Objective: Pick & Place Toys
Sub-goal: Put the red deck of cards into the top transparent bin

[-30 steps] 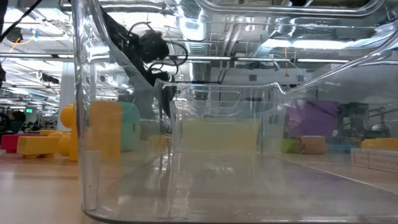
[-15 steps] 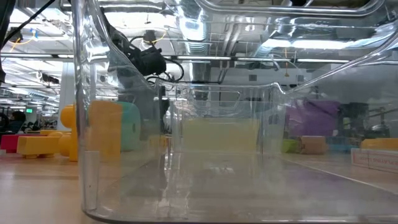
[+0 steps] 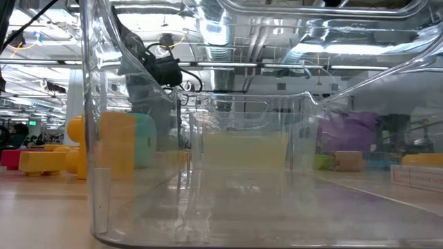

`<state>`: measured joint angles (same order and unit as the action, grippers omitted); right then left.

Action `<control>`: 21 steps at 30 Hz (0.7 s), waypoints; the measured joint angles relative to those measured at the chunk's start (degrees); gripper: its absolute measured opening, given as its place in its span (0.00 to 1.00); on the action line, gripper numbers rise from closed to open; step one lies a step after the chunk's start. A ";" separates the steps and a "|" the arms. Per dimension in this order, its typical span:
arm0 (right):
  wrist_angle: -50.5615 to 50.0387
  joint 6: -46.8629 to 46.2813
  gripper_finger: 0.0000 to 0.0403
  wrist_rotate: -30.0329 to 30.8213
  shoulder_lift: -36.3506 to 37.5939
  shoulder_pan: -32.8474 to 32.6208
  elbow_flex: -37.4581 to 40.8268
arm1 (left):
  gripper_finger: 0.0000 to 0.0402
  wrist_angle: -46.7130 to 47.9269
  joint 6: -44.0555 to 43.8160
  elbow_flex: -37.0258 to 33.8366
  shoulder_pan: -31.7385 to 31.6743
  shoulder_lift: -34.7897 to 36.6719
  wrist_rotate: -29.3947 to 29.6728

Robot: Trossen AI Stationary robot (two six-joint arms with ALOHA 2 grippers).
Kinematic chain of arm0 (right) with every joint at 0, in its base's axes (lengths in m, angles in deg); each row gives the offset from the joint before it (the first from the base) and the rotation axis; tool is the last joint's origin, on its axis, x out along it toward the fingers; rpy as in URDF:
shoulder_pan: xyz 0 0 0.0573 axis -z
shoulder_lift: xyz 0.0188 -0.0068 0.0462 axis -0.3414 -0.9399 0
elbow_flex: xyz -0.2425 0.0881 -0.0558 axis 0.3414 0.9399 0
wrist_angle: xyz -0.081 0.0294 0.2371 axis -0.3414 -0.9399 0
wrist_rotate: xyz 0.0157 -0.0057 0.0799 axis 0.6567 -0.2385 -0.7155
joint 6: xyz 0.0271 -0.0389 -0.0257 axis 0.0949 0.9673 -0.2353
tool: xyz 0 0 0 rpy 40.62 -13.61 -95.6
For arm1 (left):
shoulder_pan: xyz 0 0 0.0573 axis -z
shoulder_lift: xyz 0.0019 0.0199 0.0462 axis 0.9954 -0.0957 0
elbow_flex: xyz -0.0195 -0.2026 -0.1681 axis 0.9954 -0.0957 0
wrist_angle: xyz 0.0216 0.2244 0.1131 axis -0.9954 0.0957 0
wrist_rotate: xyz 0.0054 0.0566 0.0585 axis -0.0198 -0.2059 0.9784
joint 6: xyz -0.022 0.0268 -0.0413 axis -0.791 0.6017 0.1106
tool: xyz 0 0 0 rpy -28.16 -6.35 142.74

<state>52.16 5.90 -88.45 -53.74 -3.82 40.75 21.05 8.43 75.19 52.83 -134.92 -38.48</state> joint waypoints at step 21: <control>-0.25 0.02 0.62 0.00 -0.01 0.00 0.00 | 0.92 2.73 -4.16 -0.40 1.07 12.62 -1.70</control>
<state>51.91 5.92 -88.45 -53.75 -3.82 40.75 23.78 4.27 74.79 53.90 -122.30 -40.18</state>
